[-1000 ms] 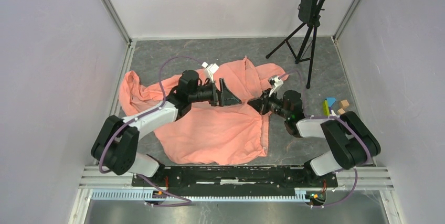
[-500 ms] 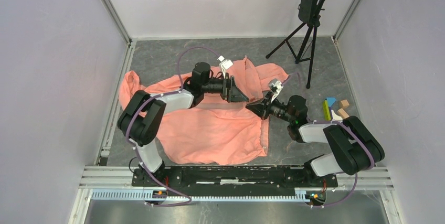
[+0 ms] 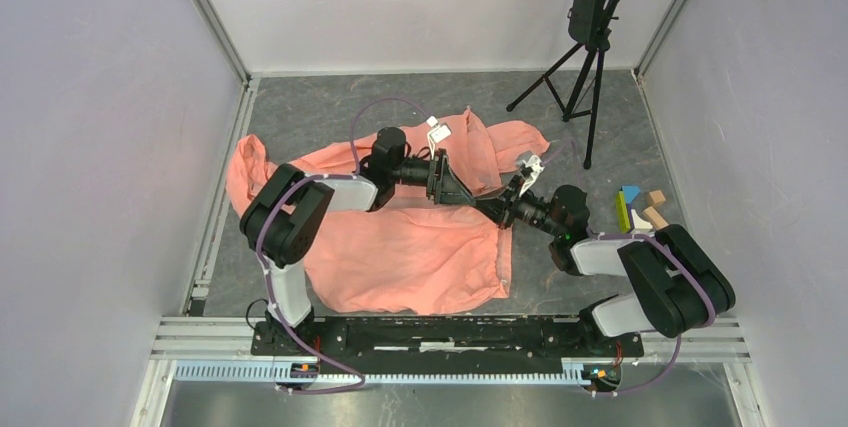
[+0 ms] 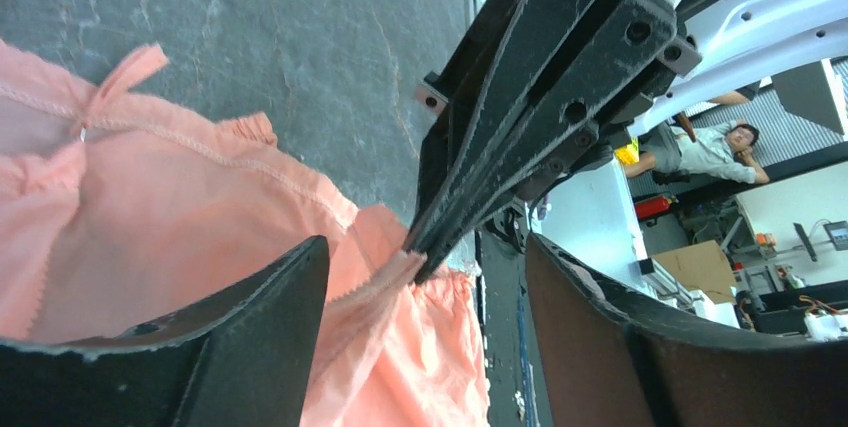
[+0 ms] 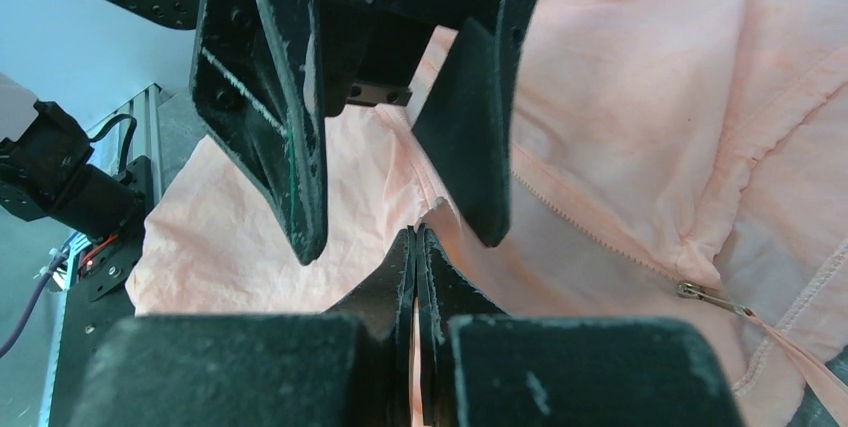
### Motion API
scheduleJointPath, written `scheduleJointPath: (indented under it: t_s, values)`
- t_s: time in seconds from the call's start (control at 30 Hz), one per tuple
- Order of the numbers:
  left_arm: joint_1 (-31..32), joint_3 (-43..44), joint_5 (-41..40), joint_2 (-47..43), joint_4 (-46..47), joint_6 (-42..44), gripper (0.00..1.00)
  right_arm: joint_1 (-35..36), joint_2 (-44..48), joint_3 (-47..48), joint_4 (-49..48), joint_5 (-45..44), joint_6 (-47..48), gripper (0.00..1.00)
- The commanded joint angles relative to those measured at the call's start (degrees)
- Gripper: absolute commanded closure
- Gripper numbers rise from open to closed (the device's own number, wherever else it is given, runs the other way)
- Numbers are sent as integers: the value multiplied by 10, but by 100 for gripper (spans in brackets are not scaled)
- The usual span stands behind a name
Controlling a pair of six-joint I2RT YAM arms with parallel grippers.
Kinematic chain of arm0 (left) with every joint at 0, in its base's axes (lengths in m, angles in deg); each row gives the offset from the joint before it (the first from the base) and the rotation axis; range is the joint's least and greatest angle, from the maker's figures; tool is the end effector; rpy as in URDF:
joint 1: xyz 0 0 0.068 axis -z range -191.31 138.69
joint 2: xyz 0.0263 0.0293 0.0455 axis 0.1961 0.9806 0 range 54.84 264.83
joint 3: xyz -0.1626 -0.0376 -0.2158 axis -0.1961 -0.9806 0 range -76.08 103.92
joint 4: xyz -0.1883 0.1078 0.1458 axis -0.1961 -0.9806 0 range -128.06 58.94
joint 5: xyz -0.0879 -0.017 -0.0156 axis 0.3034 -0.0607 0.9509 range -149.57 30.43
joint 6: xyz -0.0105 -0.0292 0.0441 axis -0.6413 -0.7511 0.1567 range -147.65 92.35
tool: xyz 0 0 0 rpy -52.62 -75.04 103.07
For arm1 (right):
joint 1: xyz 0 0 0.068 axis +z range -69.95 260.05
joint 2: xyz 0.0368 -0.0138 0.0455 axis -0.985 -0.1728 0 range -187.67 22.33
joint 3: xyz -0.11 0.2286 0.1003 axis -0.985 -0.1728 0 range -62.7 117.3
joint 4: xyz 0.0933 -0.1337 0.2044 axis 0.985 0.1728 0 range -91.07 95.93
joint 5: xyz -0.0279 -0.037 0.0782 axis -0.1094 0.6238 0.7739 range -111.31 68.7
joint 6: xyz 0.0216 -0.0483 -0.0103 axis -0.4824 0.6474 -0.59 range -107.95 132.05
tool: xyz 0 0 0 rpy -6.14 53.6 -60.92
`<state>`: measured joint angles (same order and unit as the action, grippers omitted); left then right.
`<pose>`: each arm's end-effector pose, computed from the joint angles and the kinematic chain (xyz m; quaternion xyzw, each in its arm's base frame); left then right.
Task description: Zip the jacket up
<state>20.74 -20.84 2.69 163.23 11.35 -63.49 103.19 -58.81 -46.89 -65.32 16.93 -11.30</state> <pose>0.3115 -0.2322 0.1870 0.3078 0.6698 -0.6351 0.2306 0.2103 0.1137 0.1748 -0.2281 0.6748 0.4759 0.5158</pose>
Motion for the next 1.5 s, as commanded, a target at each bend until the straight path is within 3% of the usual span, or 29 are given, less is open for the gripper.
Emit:
scheduleJointPath:
  t_s: [0.0, 0.17, 0.3, 0.37, 0.5, 0.67, 0.8, 1.0, 1.13, 1.27, 1.37, 1.47]
  values:
    - [5, -23, -2, -39, -16, 13, 26, 0, 13, -7, -35, -27, -9, 100]
    - [4, -42, -31, -68, -67, 44, 40, 0, 24, -14, -16, -57, -5, 100]
    - [4, -54, -42, -81, -69, 47, 55, 1, 18, -15, -19, -59, -12, 100]
    - [4, -58, -54, -84, -77, 51, 57, 0, 17, -16, -20, -60, -15, 100]
    - [4, -65, -80, -86, -64, 42, 69, 1, 9, -21, -47, -55, -35, 100]
    - [7, -71, -112, -86, -62, 37, 69, 1, -13, -29, -103, -52, -78, 100]
    - [11, -83, -120, -76, -18, 7, 54, 1, -21, -39, -139, -62, -106, 100]
    - [15, -115, -124, -57, 94, -54, 56, 2, -20, -48, -141, -84, -115, 100]
    - [20, -127, -127, -49, 137, -73, 67, 3, -23, -49, -145, -87, -120, 100]
    - [21, -128, -127, -48, 142, -71, 68, 2, -27, -49, -149, -88, -122, 100]
    - [21, -128, -131, -47, 142, -69, 78, 3, -31, -51, -155, -89, -127, 100]
    - [21, -133, -139, -53, 143, -65, 80, 2, -32, -52, -155, -91, -127, 100]
